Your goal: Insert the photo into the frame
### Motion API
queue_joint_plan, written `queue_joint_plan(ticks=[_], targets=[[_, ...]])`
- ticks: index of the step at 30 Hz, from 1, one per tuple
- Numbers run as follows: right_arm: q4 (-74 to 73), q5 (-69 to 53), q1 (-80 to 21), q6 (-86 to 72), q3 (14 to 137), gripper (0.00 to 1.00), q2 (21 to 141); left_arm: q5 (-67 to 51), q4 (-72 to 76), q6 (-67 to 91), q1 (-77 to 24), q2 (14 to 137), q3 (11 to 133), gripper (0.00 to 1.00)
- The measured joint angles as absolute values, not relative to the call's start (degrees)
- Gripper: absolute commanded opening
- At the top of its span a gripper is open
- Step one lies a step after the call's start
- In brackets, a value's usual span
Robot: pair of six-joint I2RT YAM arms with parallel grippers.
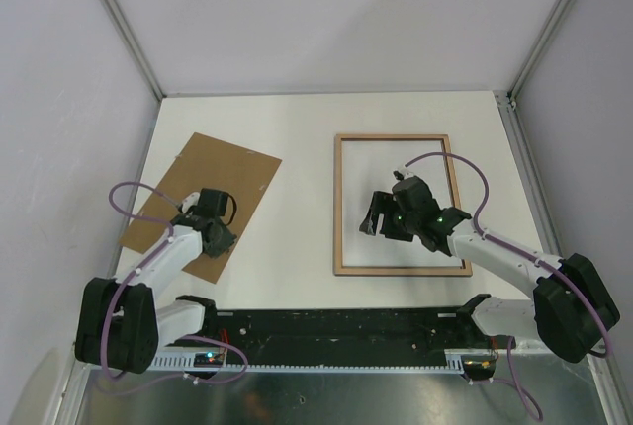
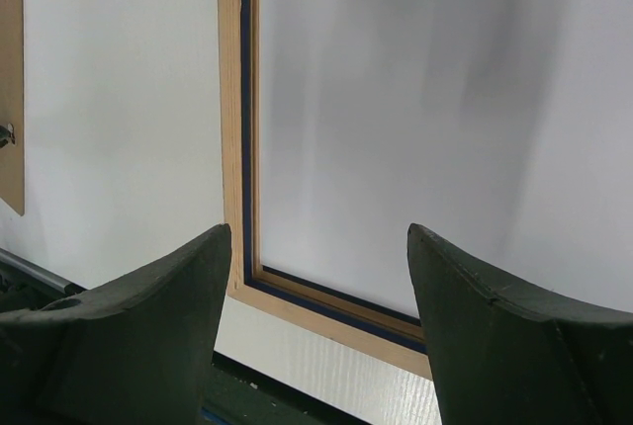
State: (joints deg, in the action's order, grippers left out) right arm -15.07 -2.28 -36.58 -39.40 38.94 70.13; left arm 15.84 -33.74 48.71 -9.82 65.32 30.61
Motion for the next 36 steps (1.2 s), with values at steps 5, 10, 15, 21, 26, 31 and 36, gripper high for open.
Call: queue_joint_plan(ticks=[5, 10, 15, 21, 26, 31, 36], targets=[[-15.1, -2.2, -36.6, -39.4, 38.9, 0.77, 70.1, 14.8, -33.2, 49.4, -9.8, 65.7, 30.4, 0.20], [-15.1, -2.2, -36.6, -39.4, 38.9, 0.77, 70.1, 14.1, -32.2, 49.6, -9.9, 66.4, 30.4, 0.18], [-15.1, -2.2, -36.6, -39.4, 38.9, 0.77, 70.1, 13.0, -30.6, 49.6, -10.8, 67.4, 30.7, 0.18], [-15.1, -2.2, -36.3, -39.4, 38.9, 0.77, 70.1, 12.0, -28.2, 50.2, -15.4, 72.1, 33.4, 0.17], [-15.6, -2.2, -35.7, -39.4, 38.9, 0.77, 69.6, 11.8, -26.3, 50.6, -22.0, 78.3, 37.8, 0.17], [-15.9, -2.1, -35.0, -39.4, 38.5, 0.77, 67.9, 11.9, -25.5, 50.6, -27.5, 82.8, 41.5, 0.16], [-16.1, -2.2, -34.6, -39.4, 38.3, 0.77, 67.6, 12.7, -24.9, 50.1, -30.0, 84.1, 42.6, 0.17]])
